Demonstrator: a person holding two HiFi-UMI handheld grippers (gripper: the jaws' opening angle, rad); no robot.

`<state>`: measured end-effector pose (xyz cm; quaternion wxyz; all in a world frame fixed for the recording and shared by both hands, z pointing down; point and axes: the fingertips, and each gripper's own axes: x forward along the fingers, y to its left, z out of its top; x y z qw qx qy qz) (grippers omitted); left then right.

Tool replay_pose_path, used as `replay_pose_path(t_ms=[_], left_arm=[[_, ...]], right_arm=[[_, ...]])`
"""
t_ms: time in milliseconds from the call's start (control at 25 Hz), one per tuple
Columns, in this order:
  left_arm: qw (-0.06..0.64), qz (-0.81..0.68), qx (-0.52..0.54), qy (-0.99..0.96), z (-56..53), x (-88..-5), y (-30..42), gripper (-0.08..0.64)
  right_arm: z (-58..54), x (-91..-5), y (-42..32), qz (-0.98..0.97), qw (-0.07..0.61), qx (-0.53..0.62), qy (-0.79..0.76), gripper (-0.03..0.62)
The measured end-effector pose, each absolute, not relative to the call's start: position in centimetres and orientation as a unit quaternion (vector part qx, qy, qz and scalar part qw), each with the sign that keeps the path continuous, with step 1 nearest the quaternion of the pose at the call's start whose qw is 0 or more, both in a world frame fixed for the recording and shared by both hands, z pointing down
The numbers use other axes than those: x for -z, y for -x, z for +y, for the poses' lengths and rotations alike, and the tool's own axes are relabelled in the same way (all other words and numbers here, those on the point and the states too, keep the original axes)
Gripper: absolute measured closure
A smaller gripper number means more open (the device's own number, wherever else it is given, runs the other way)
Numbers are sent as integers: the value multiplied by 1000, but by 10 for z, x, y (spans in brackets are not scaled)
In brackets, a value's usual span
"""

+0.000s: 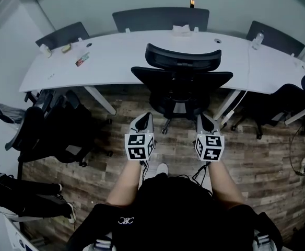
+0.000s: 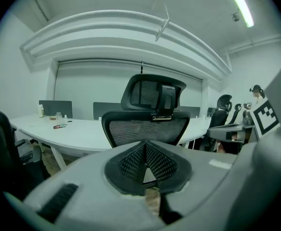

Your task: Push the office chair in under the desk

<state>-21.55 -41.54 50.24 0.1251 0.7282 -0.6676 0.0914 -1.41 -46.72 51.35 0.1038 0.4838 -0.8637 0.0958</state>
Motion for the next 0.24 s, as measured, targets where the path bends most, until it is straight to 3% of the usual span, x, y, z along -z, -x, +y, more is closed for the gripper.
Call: replay_pose_path(t_ms=[240], left_arm=[[129, -668, -91, -728, -412, -500, 213, 550]], right_arm=[[-463, -512, 10, -865, 108, -91, -482, 586]])
